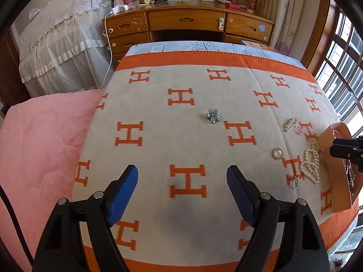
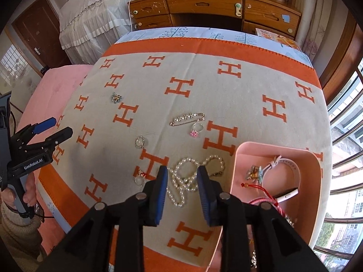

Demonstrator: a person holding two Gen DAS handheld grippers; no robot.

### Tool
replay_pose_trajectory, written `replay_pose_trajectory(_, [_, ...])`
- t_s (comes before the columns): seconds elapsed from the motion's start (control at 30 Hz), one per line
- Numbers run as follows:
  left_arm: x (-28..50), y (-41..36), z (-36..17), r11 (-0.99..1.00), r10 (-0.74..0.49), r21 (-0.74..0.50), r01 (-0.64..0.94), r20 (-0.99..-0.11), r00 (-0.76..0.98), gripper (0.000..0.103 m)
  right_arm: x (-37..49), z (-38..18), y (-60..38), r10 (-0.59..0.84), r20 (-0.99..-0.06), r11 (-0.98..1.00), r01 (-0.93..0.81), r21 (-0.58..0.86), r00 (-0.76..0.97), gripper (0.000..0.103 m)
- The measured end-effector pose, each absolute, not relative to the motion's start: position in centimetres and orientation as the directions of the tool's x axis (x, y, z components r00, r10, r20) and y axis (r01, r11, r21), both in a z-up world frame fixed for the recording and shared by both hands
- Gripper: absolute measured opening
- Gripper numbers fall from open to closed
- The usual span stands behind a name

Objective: Organize jewelry
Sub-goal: 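Grasp the long pearl necklace with the right tool, then grasp the round pearl brooch with the left tool while the right tool carries the necklace to the box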

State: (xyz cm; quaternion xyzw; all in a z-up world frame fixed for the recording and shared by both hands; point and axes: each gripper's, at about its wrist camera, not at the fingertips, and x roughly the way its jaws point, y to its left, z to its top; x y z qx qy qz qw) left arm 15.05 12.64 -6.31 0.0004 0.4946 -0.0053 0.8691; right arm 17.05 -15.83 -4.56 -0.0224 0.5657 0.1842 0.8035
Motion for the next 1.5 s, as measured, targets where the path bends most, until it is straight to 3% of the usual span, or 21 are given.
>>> replay_pose_trajectory(0.37, [16.2,10.3,-7.8,0.994,-0.075,-0.030,0.106,-0.889,0.451,0.079,18.3,-8.0,-12.7,0.206,-0.970,0.861,-0.495,0.118,0.127,0.027])
replay_pose_trajectory(1.03, [18.0,6.7,-8.0,0.971,-0.144,-0.051,0.232,-0.904,0.404,0.079,15.9,-9.4,-9.7,0.089,-0.982,0.714,-0.698,-0.056,0.169,0.027])
replay_pose_trajectory(1.13, [18.6,5.2,-8.1,0.959,-0.162,-0.053,0.279,-0.910,0.382,0.079,15.9,-9.6,-9.4,0.110,-0.984,0.700,-0.714,-0.025,0.143,0.010])
replay_pose_trajectory(1.27, [19.2,2.9,-8.6,0.926,-0.191,-0.047,0.376,-0.915,0.356,0.079,15.1,-9.1,-9.7,0.123,-0.976,0.707,-0.706,-0.043,0.182,0.005])
replay_pose_trajectory(1.5, [19.4,0.1,-9.9,0.829,-0.243,0.000,0.559,-0.901,0.360,0.079,14.3,-6.1,-13.5,0.273,-0.934,0.814,-0.573,0.096,0.230,0.005])
